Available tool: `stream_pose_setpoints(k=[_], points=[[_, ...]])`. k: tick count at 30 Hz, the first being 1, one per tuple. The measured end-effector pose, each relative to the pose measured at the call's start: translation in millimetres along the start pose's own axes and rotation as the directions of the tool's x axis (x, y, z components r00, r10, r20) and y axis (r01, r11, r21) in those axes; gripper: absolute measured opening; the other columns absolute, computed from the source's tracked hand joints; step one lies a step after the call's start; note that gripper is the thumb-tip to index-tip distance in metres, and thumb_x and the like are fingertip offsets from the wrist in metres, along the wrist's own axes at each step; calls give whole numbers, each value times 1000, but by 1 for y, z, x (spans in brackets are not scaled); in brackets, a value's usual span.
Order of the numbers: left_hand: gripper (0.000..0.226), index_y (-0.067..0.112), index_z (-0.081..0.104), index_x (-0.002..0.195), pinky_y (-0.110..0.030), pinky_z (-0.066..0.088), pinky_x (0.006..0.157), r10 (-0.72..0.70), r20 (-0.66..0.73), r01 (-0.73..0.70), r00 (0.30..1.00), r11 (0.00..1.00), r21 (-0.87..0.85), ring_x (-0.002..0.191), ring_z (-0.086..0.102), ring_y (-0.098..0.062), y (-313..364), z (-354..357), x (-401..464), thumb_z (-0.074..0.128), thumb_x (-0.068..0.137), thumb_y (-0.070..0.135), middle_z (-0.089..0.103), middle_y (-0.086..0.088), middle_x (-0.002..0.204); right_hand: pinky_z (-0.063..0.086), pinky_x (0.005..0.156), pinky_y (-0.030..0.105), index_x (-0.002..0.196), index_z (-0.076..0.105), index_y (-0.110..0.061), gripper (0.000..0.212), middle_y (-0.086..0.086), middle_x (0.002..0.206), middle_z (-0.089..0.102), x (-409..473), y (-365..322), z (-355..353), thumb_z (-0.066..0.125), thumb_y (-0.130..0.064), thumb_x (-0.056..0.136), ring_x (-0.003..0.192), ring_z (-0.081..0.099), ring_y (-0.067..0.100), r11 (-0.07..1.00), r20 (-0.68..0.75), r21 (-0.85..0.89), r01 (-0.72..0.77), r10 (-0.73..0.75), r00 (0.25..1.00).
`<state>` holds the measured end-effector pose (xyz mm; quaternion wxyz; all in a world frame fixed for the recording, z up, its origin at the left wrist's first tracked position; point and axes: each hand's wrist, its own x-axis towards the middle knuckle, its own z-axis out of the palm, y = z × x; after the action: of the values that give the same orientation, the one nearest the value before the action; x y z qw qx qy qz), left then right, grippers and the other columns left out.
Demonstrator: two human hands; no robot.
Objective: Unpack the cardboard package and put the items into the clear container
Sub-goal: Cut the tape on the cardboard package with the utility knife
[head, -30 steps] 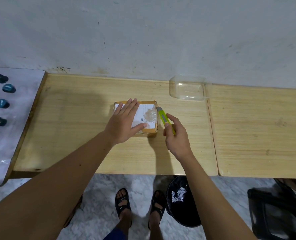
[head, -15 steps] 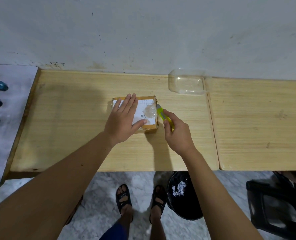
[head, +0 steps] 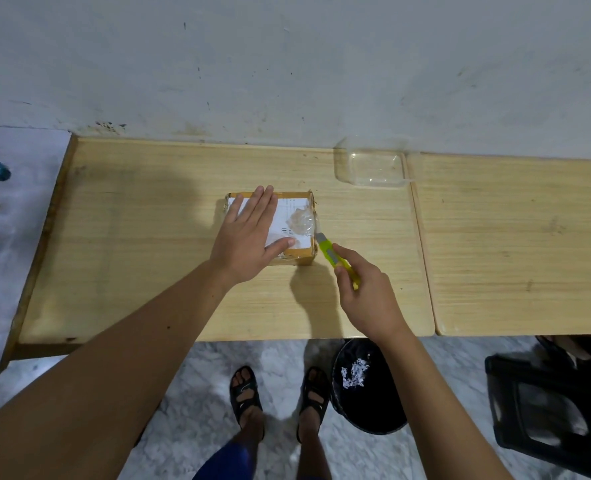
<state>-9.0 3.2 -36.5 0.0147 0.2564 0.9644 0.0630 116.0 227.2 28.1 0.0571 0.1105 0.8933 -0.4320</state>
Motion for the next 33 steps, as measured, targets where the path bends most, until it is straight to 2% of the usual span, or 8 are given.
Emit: stream_pose_setpoints(k=[7,11,13,16,20,23,28,33], points=[[96,8,14,165,-47,5,132,-21,17,22,1000,999,-33,163,6,-18,3,-5,-1,14,98,76,10,-6,175,44,57,17,141,60,-27,39,-5,72,69,-4,1,-4,51,-18,105,61,61,9,998,17,-57,-12,13,1000],[97,9,19,165,-45,4,132,-33,2,33,999,994,-107,162,9,-17,2,-7,0,21,96,77,15,-5,174,46,64,21,141,60,-29,38,1,87,75,-2,4,-10,51,-20,106,71,64,16,999,32,-45,-9,10,999],[98,9,28,162,-47,8,132,-52,-17,48,999,986,-161,161,17,-19,1,-8,1,30,93,79,24,-5,172,46,64,16,141,60,-31,36,-6,91,73,-7,5,-10,51,-23,107,78,63,10,999,6,25,-29,29,1000],[101,10,51,147,-51,18,129,-115,-59,101,992,974,-204,148,42,-23,6,-13,10,47,80,87,50,-3,155,47,59,21,141,60,-33,36,-10,86,69,-14,11,-9,51,-25,107,71,60,13,986,-62,137,-95,104,993],[101,11,60,116,-39,47,99,-258,-22,250,966,951,-181,113,52,-26,32,-25,25,54,62,97,57,-4,118,44,64,24,141,60,-34,36,-15,81,62,-20,23,-13,51,-27,107,65,55,2,975,-128,169,-145,167,978],[102,10,54,101,-35,41,81,-381,-16,376,924,917,-133,101,51,-27,54,-28,31,52,56,102,56,-6,105,41,71,23,143,58,-32,38,-19,85,56,-18,33,-19,50,-28,107,69,53,-1,972,-167,175,-157,186,968],[91,9,56,116,-32,37,82,-529,32,513,848,803,-304,113,54,-29,86,-26,41,66,71,87,57,-8,119,43,67,25,145,57,-33,39,-16,88,57,-17,46,-27,50,-29,107,64,54,3,952,-221,255,-170,229,948],[72,14,54,125,-34,44,91,-487,5,433,873,772,-464,120,55,-27,91,-22,34,77,80,65,55,-4,126,47,59,32,142,57,-37,38,-14,75,58,-19,52,-30,50,-29,106,58,50,12,945,-249,283,-164,238,939]])
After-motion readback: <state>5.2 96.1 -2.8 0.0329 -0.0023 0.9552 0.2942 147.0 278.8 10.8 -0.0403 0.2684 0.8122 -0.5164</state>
